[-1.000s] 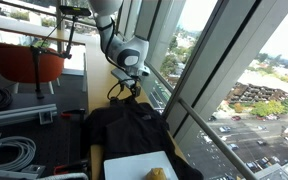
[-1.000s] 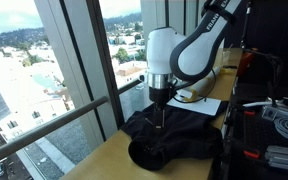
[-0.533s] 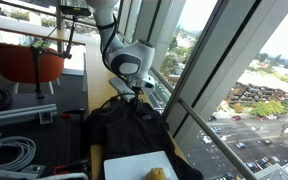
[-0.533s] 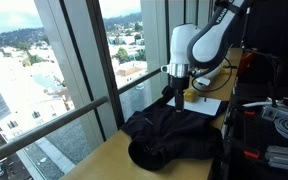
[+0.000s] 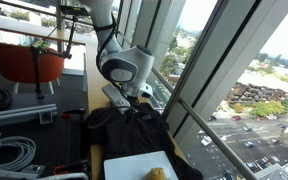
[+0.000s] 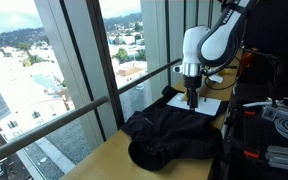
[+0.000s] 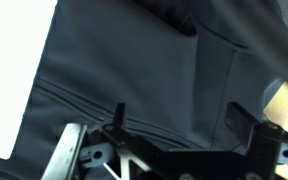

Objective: Close the zipper on the jumper

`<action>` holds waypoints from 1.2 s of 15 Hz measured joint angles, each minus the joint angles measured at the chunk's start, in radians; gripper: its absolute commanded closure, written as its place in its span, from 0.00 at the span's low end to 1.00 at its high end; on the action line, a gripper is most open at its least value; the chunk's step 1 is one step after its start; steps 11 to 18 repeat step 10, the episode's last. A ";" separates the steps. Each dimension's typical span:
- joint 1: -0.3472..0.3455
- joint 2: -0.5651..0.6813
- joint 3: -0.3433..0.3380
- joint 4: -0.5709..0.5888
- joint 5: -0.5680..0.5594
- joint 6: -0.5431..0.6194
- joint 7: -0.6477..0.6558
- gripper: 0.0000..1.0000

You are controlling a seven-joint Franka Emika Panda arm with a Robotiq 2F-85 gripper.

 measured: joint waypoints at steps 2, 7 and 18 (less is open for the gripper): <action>-0.004 -0.006 -0.001 -0.014 0.000 0.000 -0.006 0.00; -0.003 -0.003 -0.001 -0.012 0.000 0.000 -0.006 0.00; -0.003 -0.003 -0.001 -0.012 0.000 0.000 -0.006 0.00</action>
